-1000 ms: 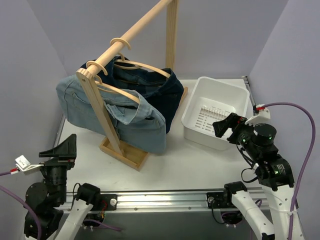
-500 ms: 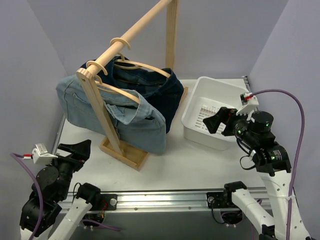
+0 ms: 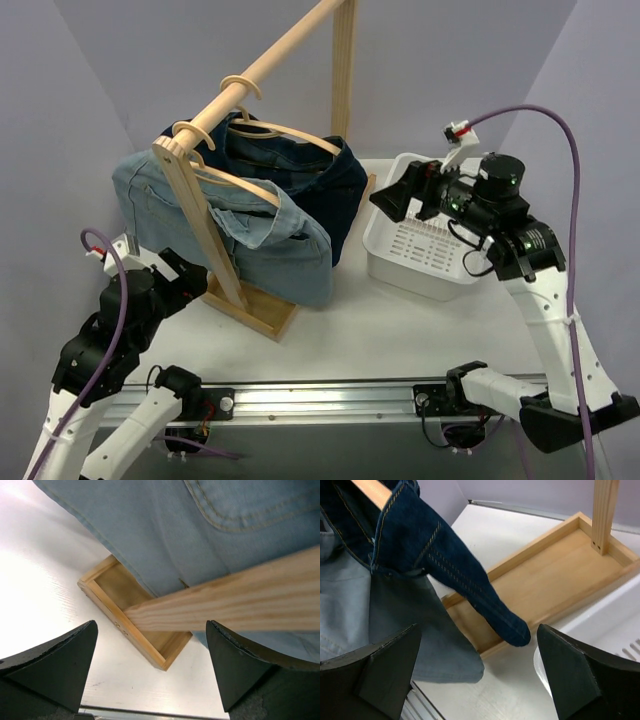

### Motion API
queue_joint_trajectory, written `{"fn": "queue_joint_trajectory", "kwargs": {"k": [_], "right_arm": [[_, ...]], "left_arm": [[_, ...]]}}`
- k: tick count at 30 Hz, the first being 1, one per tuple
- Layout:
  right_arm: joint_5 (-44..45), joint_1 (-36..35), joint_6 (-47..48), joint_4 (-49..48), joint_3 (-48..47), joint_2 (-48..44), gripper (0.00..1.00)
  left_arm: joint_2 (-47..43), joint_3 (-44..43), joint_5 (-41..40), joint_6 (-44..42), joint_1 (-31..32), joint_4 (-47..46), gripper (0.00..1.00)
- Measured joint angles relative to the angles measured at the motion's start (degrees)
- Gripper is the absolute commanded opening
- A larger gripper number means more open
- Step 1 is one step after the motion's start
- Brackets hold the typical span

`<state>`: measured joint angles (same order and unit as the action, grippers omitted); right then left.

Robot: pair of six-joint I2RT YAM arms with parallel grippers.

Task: Remove the skirt from the hanger

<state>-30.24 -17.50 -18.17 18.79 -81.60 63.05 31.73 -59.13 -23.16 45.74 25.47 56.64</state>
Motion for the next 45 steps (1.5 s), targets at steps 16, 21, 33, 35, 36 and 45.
{"fn": "queue_joint_trajectory", "kwargs": {"k": [16, 21, 33, 35, 36, 45], "right_arm": [[-15.0, -1.2, 12.3, -8.6, -5.6, 17.1, 0.84], [-19.9, -1.9, 12.1, -12.3, -8.4, 19.2, 0.72], [-26.4, -8.5, 14.6, -14.3, -15.6, 25.7, 0.0], [-25.2, -9.8, 14.6, -12.8, -16.9, 26.4, 0.0], [-24.5, -10.1, 14.6, -12.1, -17.7, 26.7, 0.0], [-19.6, -11.0, 10.2, -7.0, -35.8, 33.8, 0.0]], "left_arm": [[-8.2, -7.0, 9.6, -8.4, 0.0, 1.0, 1.0], [-7.9, -7.3, 12.7, -9.6, 0.0, 0.4, 0.94], [-3.0, -7.4, 23.6, -16.5, 0.1, -4.1, 0.88], [-3.1, -8.0, 24.7, -17.1, 0.1, -4.2, 0.85], [-3.1, -8.5, 25.3, -17.5, 0.0, -4.2, 0.85], [10.0, -24.2, 36.0, -17.6, 0.1, -2.2, 0.85]]}}
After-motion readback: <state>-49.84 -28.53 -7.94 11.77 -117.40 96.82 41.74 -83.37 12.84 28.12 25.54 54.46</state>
